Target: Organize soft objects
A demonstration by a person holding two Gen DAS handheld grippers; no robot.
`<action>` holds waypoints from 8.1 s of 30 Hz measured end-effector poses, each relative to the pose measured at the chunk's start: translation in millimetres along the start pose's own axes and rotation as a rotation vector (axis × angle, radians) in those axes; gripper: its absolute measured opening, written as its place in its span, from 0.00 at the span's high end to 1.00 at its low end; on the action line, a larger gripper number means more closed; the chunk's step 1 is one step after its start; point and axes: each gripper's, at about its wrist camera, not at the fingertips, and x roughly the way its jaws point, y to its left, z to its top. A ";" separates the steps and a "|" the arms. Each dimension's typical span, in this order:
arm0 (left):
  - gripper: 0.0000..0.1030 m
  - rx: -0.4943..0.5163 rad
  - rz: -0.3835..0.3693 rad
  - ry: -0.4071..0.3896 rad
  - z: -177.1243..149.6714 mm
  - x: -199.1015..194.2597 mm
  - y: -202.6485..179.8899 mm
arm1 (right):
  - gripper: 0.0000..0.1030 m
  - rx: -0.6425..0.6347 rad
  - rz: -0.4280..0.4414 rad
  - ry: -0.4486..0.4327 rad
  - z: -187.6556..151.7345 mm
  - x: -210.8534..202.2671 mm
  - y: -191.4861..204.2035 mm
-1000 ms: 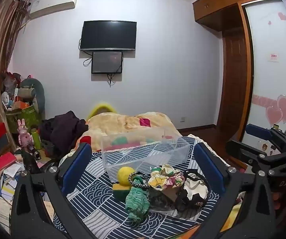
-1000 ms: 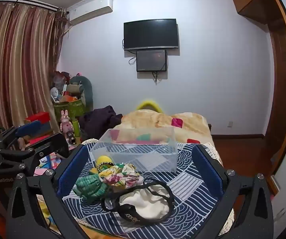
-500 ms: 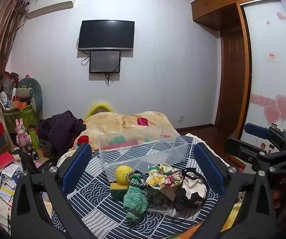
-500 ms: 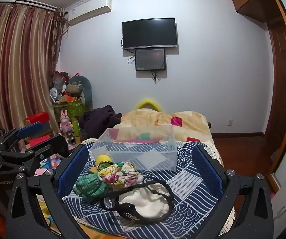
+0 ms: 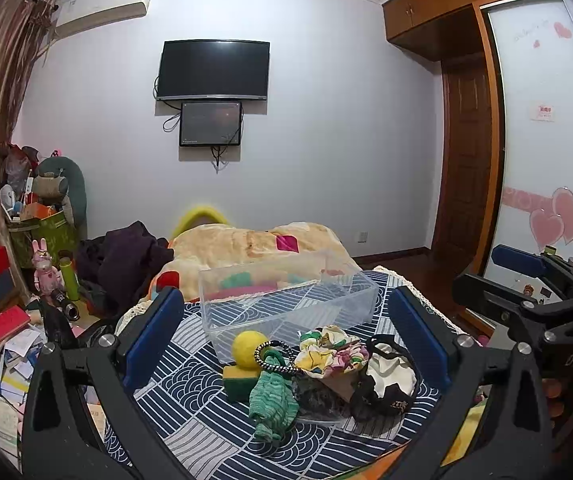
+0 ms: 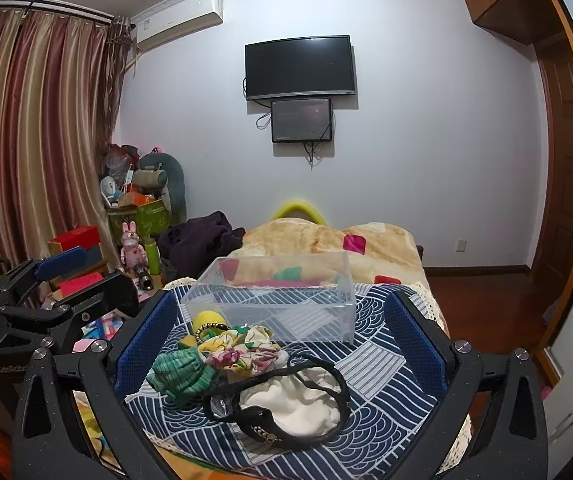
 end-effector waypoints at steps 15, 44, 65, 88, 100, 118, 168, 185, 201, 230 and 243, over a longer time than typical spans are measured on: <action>0.00 -0.003 0.002 0.011 -2.0 2.0 4.0 | 0.00 -0.001 0.000 -0.001 1.1 -0.8 -0.8; 0.00 -0.005 0.003 0.010 -1.4 3.4 3.2 | 0.00 -0.016 -0.011 -0.012 6.6 -5.6 2.4; 0.00 -0.014 -0.027 0.083 -20.3 18.3 9.1 | 0.00 -0.008 0.065 0.042 -11.5 11.3 -0.4; 0.32 -0.095 -0.060 0.340 -87.5 83.8 43.2 | 0.33 0.004 0.209 0.305 -44.3 88.1 15.0; 0.54 -0.092 -0.096 0.302 -62.6 114.8 57.3 | 0.60 0.004 0.200 0.375 -58.2 117.0 5.4; 0.94 -0.101 -0.166 0.362 -73.1 131.3 48.6 | 0.86 0.020 0.168 0.289 -46.9 100.2 -2.3; 0.94 -0.032 -0.058 0.475 -29.0 265.6 82.4 | 0.86 -0.093 0.064 0.522 -4.5 228.6 -31.5; 0.51 -0.042 -0.074 0.401 -9.4 223.3 81.6 | 0.39 -0.071 0.068 0.402 19.2 182.6 -33.3; 0.06 -0.015 -0.064 0.273 -1.1 130.1 64.0 | 0.08 -0.090 0.055 0.268 1.5 99.2 -26.6; 0.06 -0.042 -0.059 0.433 -97.4 100.6 40.7 | 0.00 0.046 0.023 0.443 -85.6 87.8 -53.7; 0.77 -0.071 -0.113 0.475 -106.8 106.8 38.4 | 0.53 0.175 0.104 0.488 -103.8 91.2 -61.8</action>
